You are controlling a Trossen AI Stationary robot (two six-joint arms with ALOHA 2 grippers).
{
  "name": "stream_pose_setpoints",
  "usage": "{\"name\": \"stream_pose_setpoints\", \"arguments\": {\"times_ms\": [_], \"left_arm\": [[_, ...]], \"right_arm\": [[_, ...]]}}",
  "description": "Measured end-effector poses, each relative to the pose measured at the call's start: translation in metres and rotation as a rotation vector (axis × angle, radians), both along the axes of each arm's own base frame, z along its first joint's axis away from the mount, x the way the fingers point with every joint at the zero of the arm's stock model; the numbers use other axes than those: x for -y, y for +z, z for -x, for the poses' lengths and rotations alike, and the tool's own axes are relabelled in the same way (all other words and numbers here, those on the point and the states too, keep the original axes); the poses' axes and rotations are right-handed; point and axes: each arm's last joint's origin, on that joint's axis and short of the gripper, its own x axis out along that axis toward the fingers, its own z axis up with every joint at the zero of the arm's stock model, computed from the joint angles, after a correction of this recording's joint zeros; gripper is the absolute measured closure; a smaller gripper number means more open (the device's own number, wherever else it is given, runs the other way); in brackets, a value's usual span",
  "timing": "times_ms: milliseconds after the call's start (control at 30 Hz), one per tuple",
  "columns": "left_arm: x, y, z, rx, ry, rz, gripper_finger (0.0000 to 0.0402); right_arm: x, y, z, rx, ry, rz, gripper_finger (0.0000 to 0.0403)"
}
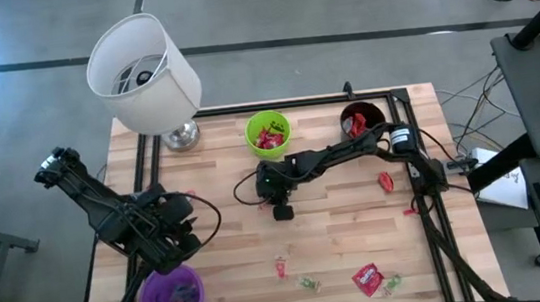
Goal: Sort candy
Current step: Put the orange gummy candy into the violet bucket
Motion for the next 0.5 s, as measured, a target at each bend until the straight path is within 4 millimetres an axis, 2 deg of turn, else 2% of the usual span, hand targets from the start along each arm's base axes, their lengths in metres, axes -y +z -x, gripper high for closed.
{"name": "stream_pose_setpoints", "arguments": {"times_ms": [67, 300, 400, 500], "left_arm": [[0.0, 0.0, 0.0, 0.0, 0.0, 0.0, 0.0302], [0.0, 0.0, 0.0, -0.001, 0.0, -0.001, 0.0302], [0.0, 0.0, 0.0, -0.001, 0.0, 0.0, 0.0302], [0.0, 0.0, 0.0, -0.002, 0.0, 0.001, 0.0302]], "right_arm": [[0.001, 0.0, 0.0, -0.003, -0.016, -0.007, 0.0386], [0.002, 0.009, 0.002, 0.0, -0.055, -0.067, 0.0393], [0.001, 0.02, 0.007, -0.004, -0.067, -0.073, 0.0394], [0.001, 0.04, 0.009, 0.042, -0.073, -0.076, 0.0394]]}}
